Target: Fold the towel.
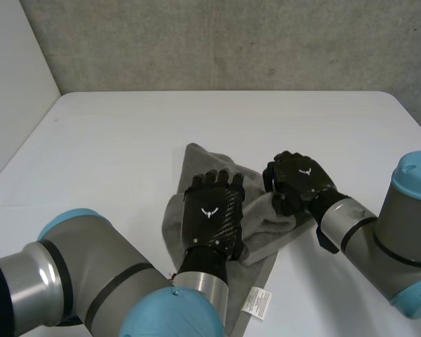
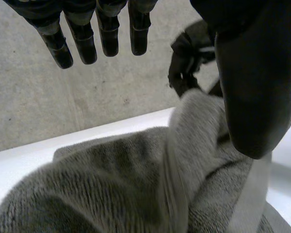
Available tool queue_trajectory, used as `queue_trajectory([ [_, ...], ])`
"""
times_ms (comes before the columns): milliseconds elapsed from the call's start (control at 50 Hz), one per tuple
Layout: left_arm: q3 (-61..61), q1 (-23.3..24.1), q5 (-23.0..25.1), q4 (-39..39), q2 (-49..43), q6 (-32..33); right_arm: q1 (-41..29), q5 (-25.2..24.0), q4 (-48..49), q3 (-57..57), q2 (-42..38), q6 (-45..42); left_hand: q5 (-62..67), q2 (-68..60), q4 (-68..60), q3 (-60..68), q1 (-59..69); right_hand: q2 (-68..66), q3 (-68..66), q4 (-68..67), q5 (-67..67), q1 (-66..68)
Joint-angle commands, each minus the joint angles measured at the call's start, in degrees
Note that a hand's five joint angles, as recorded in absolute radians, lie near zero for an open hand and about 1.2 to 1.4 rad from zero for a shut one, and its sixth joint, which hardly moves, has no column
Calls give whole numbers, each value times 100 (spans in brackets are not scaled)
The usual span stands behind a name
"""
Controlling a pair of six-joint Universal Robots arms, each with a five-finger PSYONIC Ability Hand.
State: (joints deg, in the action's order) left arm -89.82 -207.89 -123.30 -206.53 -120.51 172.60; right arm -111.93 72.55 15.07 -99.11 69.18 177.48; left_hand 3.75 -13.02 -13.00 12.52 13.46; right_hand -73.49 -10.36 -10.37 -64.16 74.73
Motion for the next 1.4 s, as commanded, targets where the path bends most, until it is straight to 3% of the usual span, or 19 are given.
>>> queue_trajectory([
  [20,210,-41,-88,-63,-525,20,110,-31,22,252,165,67,-84,11,300,-252,-55,-651,36,37,-584,527],
  [120,421,-137,-448,-98,-693,46,154,5,84,137,605,103,-101,28,300,-252,-72,-651,36,37,-584,527],
  [280,703,-348,-573,-247,-948,81,497,40,66,-56,957,806,-152,79,300,-252,-123,-651,36,37,-584,527],
  [380,940,-542,-599,-564,-1230,397,506,-22,57,-152,1298,1060,-152,79,300,-252,-123,-651,36,37,-584,527],
  [480,1072,-700,-669,-1221,-1458,1248,514,-13,40,-144,1527,1078,-118,45,300,-252,-89,-651,36,37,-584,527],
  [580,975,-805,-695,-1583,-1458,1662,576,5,40,-109,1843,1096,-118,45,300,-252,-89,-651,36,37,-584,527],
  [700,729,-911,-687,-1592,-1344,1689,838,-30,75,-4,2178,1113,-135,62,300,-252,-106,-651,36,37,-584,527],
  [900,536,-1226,-625,-1574,-897,1751,1138,-382,84,137,2055,999,-68,-5,300,-252,-39,-651,36,37,-584,527],
  [960,535,-1411,-555,-1557,-756,1751,1112,-557,101,172,1697,842,534,-607,300,-252,563,-651,36,37,-584,527],
  [1040,544,-1588,-300,-1504,-649,1751,1077,-575,31,278,1309,307,1177,-1250,300,-252,1206,-651,36,37,-584,527],
  [1080,536,-1754,172,-1408,-544,1742,1060,-567,22,287,1230,131,2466,-2539,300,-252,2495,-651,36,37,-584,527],
  [1100,536,-1755,175,-1407,-544,1742,1059,-567,22,287,1229,129,2472,-2545,300,-252,2501,-651,36,37,-584,527],
  [1140,518,-1991,620,-1294,-413,1707,1007,-514,-4,348,1107,-125,3327,-3400,300,-252,3356,-651,36,37,-584,527],
  [1200,518,-2106,816,-1214,-377,1716,972,-496,-39,348,1088,-257,3448,-3521,300,-252,3477,-651,36,37,-584,527],
  [1300,684,-2728,1658,-662,-333,1690,963,-531,-48,340,1088,-240,3231,-3304,300,-252,3260,-651,36,37,-584,527],
  [1360,720,-2924,1915,-529,-333,1672,954,-497,-39,305,1132,-240,3078,-3151,300,-252,3107,-651,36,37,-584,527],
  [1400,790,-3247,2562,-319,-333,1646,937,-496,-39,304,1124,-258,2509,-2582,300,-252,2538,-651,36,37,-584,527],
])
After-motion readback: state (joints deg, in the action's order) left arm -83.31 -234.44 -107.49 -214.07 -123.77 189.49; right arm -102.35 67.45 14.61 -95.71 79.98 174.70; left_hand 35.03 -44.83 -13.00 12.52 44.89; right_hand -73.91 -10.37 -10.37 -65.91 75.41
